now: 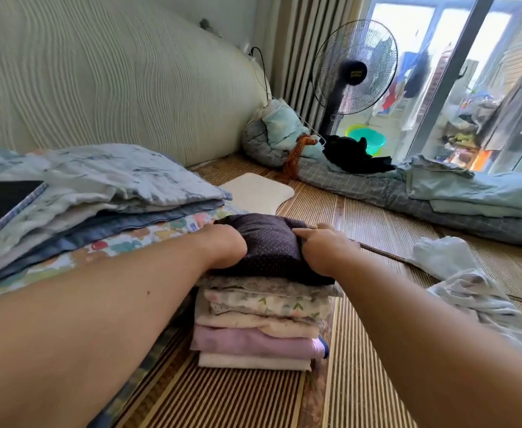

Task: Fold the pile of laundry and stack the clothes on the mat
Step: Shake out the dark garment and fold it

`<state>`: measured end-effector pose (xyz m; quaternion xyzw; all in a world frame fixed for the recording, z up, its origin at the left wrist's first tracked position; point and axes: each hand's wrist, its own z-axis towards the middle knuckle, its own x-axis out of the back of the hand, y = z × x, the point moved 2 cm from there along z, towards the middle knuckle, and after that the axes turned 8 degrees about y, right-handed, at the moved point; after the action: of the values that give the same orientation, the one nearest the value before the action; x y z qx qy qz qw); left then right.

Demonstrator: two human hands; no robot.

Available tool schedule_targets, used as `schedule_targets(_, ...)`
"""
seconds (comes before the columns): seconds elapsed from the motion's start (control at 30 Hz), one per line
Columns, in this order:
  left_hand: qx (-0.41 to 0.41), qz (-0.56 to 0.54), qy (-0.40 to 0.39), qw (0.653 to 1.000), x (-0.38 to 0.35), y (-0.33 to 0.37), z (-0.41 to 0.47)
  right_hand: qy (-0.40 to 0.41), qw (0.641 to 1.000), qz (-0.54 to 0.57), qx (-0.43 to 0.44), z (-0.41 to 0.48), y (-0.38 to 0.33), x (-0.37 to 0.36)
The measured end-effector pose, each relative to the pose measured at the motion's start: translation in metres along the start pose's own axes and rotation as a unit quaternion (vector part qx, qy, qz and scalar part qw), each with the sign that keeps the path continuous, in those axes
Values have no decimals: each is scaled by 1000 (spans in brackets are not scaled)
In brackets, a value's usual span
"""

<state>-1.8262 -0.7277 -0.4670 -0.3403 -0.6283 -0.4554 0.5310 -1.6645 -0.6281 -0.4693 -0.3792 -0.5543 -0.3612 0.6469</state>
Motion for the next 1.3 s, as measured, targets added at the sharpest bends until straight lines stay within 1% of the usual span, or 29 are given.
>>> schedule_targets(0.03,31,-17,-17,999,1,1,-2,-19,1000,-20,-5,-1,0,1)
schedule_targets(0.07,16,-13,-2,1000,-1,1,0,-28,999,-30,-5,-3,0,2)
schedule_targets(0.1,45,-36,15,998,0,0,0,-27,999,-33,-4,-5,0,6)
schedule_targets(0.17,59,-30,54,996,6,-2,-4,2,1000,-26,-2,-10,0,13)
schedule_targets(0.27,19,12,85,996,19,5,-13,70,997,3,-8,-19,1,24)
schedule_targets(0.33,4,18,93,996,26,8,-22,103,995,15,-1,-27,1,32)
schedule_targets(0.43,-20,-2,103,994,35,21,-38,150,988,32,30,-50,0,46)
schedule_targets(0.57,-116,-16,138,983,32,58,-79,205,966,102,122,-121,14,66)
schedule_targets(0.63,-190,-16,173,966,16,92,-116,223,961,82,141,-179,39,69)
schedule_targets(0.67,-221,-8,190,957,10,98,-131,230,960,65,148,-194,45,68)
schedule_targets(0.7,-272,-5,175,946,-7,135,-162,212,970,39,109,-238,76,68)
schedule_targets(0.73,-298,-1,166,940,-21,156,-185,202,976,24,82,-270,97,64)
schedule_targets(0.8,-302,-15,157,940,-44,159,-207,204,976,18,80,-304,111,51)
schedule_targets(0.87,-343,-26,89,935,-76,200,-247,136,991,-7,1,-370,160,42)
schedule_targets(0.9,-352,-27,59,934,-94,216,-265,109,993,-11,-44,-401,182,34)
schedule_targets(0.97,-371,-16,10,928,-132,253,-300,62,989,-20,-132,-466,221,14)
schedule_targets(1.03,-389,14,-10,921,-162,281,-320,20,982,-21,-184,-508,243,-5)
schedule_targets(1.1,-390,34,-19,920,-182,302,-325,3,978,-11,-208,-523,254,-18)
schedule_targets(1.17,-364,25,-27,931,-196,321,-323,-13,974,17,-228,-522,263,-25)
schedule_targets(1.23,-293,-45,-53,954,-200,335,-316,7,976,26,-215,-511,268,-32)
schedule_targets(1.3,-173,-171,-94,965,-199,346,-306,38,976,36,-213,-503,272,-35)
